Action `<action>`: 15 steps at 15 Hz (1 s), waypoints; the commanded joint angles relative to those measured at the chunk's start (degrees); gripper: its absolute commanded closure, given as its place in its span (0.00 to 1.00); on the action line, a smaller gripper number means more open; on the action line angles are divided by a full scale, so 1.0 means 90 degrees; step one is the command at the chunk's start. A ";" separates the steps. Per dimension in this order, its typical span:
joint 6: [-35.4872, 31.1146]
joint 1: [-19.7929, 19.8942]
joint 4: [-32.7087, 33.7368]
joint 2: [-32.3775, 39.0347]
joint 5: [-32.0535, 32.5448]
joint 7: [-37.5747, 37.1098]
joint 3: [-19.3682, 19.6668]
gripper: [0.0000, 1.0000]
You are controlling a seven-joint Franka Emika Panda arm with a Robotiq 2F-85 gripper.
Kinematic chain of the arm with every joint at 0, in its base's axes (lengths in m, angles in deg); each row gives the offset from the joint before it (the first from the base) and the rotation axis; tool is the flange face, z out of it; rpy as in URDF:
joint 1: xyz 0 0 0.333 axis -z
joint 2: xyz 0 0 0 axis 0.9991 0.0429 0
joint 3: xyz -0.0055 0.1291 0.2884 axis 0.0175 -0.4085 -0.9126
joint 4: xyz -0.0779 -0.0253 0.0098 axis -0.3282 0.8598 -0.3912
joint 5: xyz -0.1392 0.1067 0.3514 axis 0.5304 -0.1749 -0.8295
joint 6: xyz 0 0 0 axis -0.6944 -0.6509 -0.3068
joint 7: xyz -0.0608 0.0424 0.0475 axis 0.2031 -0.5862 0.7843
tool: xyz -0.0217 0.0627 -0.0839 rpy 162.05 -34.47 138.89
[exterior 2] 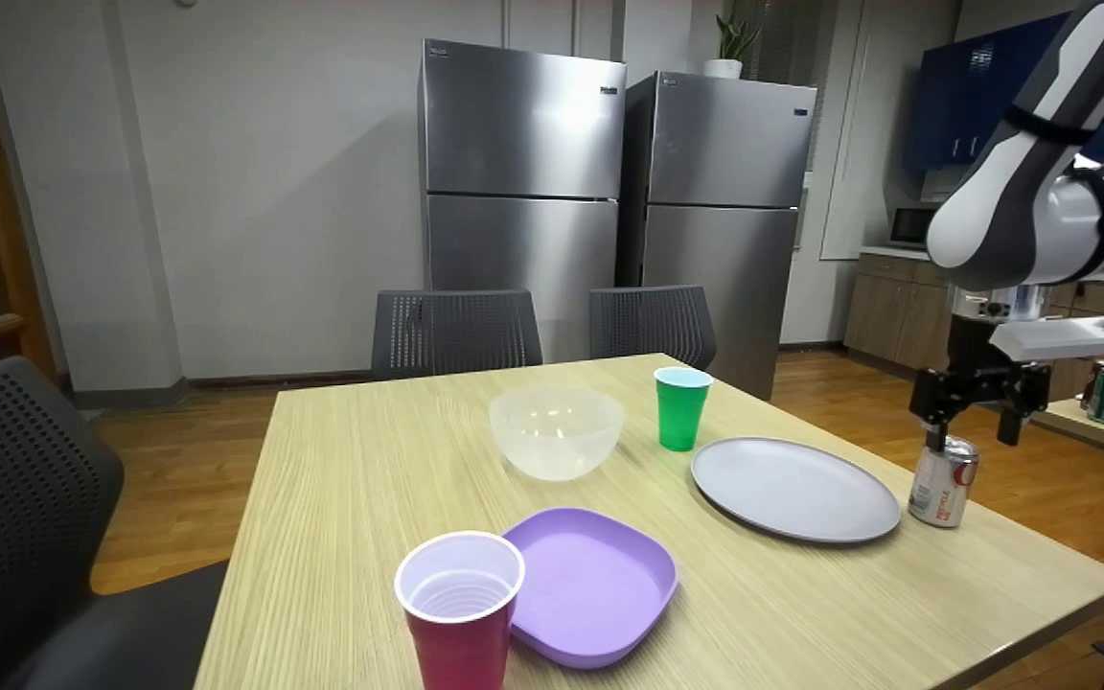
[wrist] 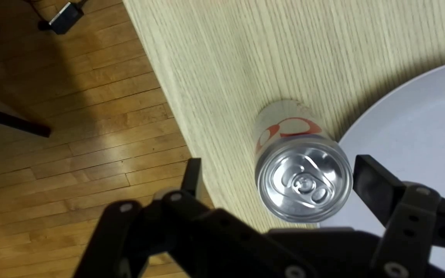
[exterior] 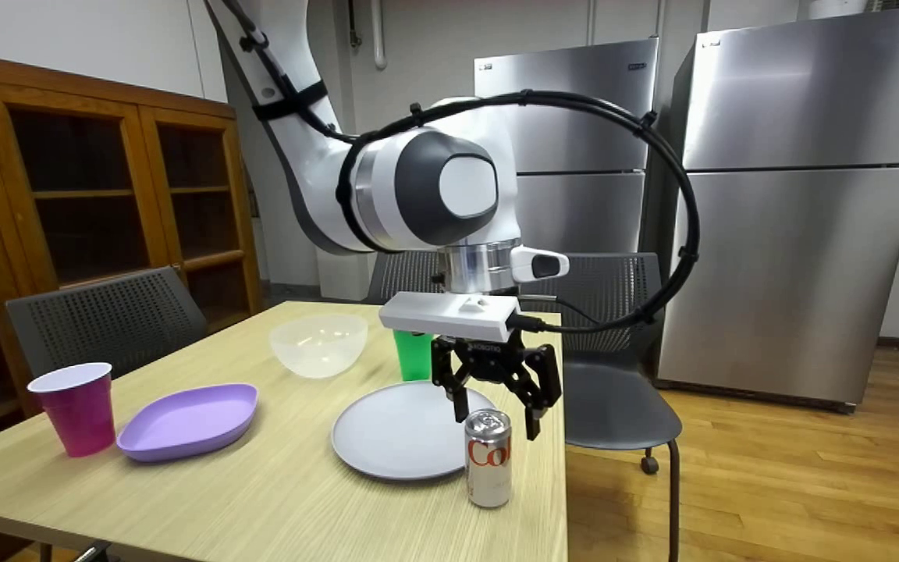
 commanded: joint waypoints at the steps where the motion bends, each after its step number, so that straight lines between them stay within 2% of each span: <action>1: 0.0007 0.0000 -0.0044 -0.0200 0.0126 -0.0039 -0.0038 0.00; 2: 0.0020 0.0040 0.0003 -0.0019 0.0061 -0.0036 -0.0051 0.00; 15: 0.0012 0.0033 0.0009 -0.0053 0.0060 -0.0029 -0.0057 0.00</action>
